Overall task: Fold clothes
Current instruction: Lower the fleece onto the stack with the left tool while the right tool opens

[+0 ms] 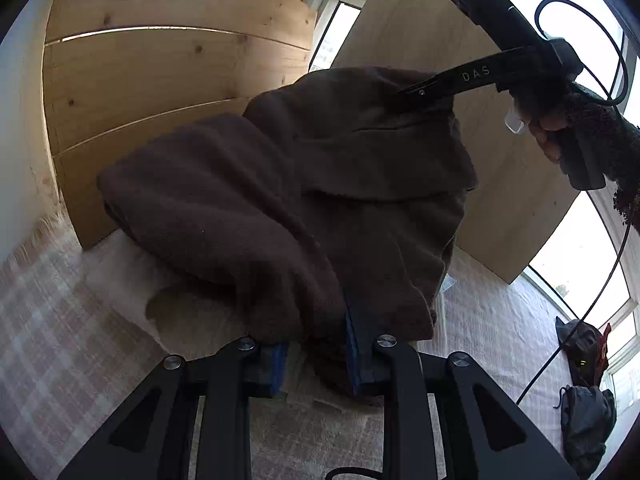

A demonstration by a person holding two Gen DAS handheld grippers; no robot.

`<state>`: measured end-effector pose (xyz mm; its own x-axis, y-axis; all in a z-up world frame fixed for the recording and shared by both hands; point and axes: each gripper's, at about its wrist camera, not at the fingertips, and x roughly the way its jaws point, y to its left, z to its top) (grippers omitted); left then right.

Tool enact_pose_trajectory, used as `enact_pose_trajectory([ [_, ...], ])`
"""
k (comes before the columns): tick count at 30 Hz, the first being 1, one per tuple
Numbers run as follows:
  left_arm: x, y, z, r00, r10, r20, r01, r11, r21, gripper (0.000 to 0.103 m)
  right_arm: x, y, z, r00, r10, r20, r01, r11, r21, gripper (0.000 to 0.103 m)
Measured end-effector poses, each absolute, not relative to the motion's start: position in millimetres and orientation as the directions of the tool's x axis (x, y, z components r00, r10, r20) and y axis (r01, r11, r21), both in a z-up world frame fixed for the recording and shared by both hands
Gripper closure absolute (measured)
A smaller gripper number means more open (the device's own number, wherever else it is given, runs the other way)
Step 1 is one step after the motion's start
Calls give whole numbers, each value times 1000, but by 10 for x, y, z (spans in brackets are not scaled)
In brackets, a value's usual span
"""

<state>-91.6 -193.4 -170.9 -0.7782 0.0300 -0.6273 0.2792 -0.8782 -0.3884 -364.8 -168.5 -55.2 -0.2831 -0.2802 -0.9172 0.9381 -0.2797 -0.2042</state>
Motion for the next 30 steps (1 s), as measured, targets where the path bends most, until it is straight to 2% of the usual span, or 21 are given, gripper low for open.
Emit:
enact_pose_trajectory([
  [4,-866,-1863,-1572,-797,11,-604,255,-900,-352,80,-3861,-1621,-751,-266,-276,-924,938,-294,-183,77],
  [8,-817,-1791,-1436,-815,-7,-580,232,-920,-315,81,-3824,-1577,-619,-293,-338,-894,932,-310,-188,78],
  [10,-689,-1821,-1350,-828,-1,-561,222,-919,-327,82,-3731,-1581,-463,-318,-373,-872,930,-301,-211,84],
  [15,-494,-1853,-781,-891,-64,-449,217,-930,-298,83,-3531,-1663,122,-349,-458,-818,929,-283,-238,88],
  [18,-365,-1736,-650,-908,-127,-399,235,-943,-234,83,-3586,-1532,-12,-291,-444,-847,933,-328,-148,88],
  [25,-409,-1795,-1616,-780,-67,-622,289,-921,-263,82,-3714,-1227,-325,-144,-424,-894,900,-432,60,85],
  [27,-344,-1938,-1589,-791,-24,-611,283,-900,-331,82,-3750,-1140,-414,-100,-421,-902,880,-460,117,74],
  [30,-299,-1997,-1517,-797,-1,-604,265,-899,-349,82,-3803,-990,-520,-42,-426,-904,841,-504,199,72],
])
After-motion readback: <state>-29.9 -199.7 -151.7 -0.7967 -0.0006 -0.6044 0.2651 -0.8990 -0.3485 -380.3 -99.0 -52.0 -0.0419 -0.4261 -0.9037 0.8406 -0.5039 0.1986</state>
